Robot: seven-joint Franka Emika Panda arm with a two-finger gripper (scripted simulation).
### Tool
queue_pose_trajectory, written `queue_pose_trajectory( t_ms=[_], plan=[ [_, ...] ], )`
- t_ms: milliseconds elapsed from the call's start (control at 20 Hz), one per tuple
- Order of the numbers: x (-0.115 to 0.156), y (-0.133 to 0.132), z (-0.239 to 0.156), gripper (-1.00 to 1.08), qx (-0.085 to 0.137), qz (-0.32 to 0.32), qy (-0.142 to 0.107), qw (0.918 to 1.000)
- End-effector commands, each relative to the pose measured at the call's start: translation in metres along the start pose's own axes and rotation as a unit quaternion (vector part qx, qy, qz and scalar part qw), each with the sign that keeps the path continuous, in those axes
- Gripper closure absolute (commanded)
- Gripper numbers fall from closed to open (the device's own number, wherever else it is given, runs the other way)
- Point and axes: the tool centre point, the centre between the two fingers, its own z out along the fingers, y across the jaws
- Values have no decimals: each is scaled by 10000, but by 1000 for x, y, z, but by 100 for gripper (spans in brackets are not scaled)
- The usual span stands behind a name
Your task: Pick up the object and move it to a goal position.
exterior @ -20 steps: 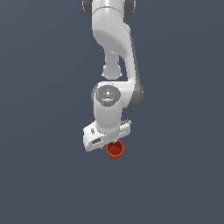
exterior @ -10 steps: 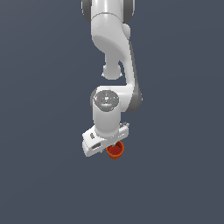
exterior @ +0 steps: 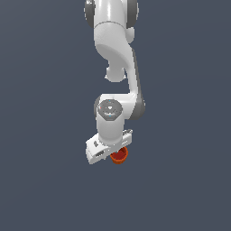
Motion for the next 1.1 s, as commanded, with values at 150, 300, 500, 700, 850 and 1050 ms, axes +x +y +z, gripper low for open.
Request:
queue_pose_trajectory(
  t_ms=[150,300,500,700,850,1050],
  plan=[
    [0,0,8,108,-2,-6,3,10000],
    [0,0,8,108,-2,-6,3,10000],
    [0,0,8,108,-2,-6,3,10000],
    [1,-1,7,108,-3,-10,10,10000],
    [5,-7,3,108,-3,-10,10,10000],
    [17,-26,-11,108,-3,-10,10,10000]
  ],
)
